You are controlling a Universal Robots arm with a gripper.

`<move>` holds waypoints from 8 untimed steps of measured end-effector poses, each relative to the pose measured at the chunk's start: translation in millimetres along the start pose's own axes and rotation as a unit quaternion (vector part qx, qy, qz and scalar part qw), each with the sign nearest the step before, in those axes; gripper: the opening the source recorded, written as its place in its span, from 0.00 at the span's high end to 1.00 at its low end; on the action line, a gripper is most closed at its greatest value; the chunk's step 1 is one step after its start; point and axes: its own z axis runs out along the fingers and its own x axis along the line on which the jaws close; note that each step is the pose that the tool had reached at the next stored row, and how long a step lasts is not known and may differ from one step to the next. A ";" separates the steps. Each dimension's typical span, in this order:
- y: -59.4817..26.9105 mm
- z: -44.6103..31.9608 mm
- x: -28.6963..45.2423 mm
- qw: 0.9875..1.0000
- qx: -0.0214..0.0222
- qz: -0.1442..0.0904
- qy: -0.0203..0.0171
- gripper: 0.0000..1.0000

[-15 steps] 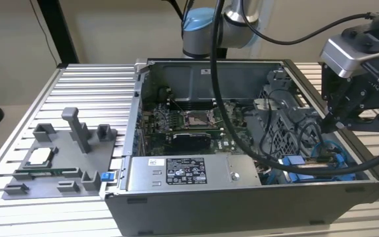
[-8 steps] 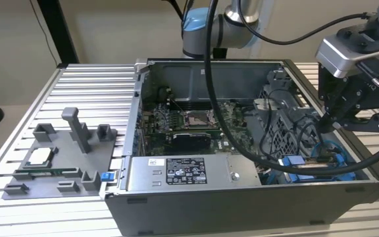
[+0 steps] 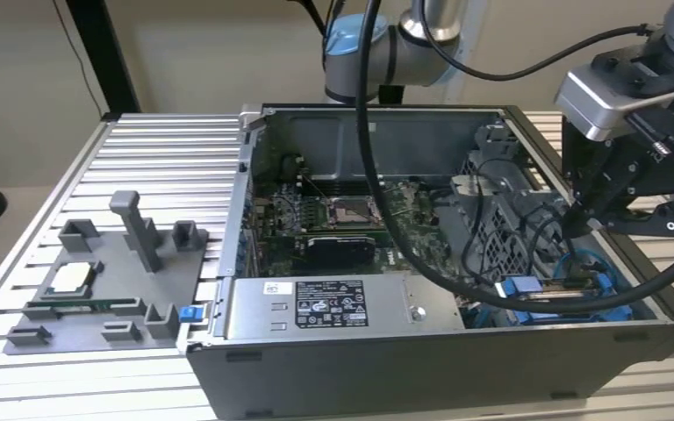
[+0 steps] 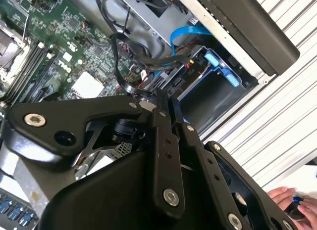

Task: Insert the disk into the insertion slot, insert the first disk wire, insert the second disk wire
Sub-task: 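Insert the second disk wire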

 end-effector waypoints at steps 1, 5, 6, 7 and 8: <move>0.7 1.6 0.2 1.000 0.000 0.000 0.000 1.00; 2.2 8.7 1.7 1.000 0.001 0.005 0.001 1.00; 2.4 9.9 2.3 1.000 0.001 0.008 0.001 1.00; 2.6 11.1 2.8 1.000 0.002 0.013 0.001 1.00; 2.7 12.3 3.2 1.000 0.003 0.018 0.002 1.00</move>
